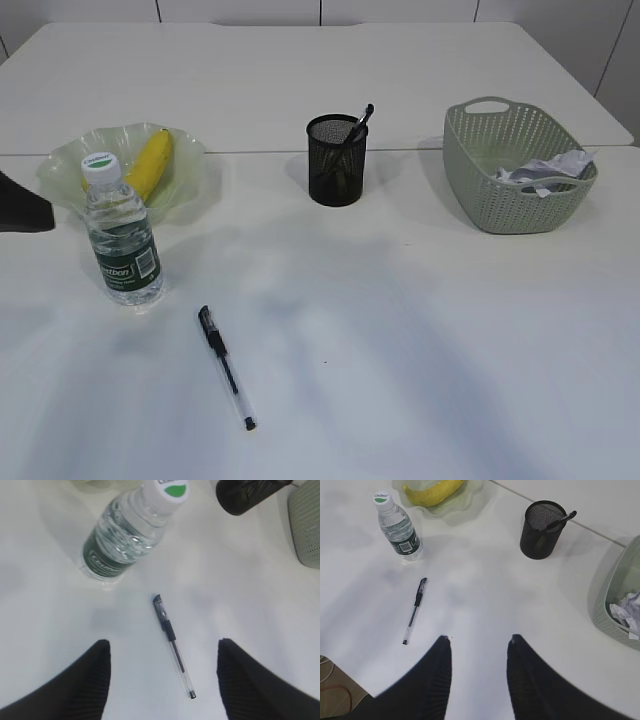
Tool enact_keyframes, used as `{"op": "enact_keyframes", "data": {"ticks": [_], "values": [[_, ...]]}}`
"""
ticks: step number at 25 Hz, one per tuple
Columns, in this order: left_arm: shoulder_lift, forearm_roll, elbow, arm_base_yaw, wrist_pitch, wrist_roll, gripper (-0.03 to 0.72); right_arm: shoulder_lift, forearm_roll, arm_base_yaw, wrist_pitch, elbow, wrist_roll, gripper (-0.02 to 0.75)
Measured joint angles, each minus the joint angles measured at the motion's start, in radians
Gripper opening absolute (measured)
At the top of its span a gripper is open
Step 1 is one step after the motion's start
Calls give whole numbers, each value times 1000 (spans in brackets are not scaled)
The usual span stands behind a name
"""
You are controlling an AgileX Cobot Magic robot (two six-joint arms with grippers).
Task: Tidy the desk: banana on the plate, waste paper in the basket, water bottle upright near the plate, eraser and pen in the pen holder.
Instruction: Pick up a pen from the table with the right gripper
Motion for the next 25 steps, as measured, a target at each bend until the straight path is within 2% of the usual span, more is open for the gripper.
{"op": "enact_keyframes", "data": {"ticks": [6,11,15,25], "values": [[129,-24,0,-140,-95,-14,477,-4,2,0,0,-1,0,283],[248,-54,0,-215,-163,-28,477,-6,2,0,0,14,0,283],[329,-83,-2,-235,-214,-28,478,-6,2,0,2,52,0,283],[474,-133,-9,-236,-266,-31,478,-6,10,0,2,69,0,283]]}}
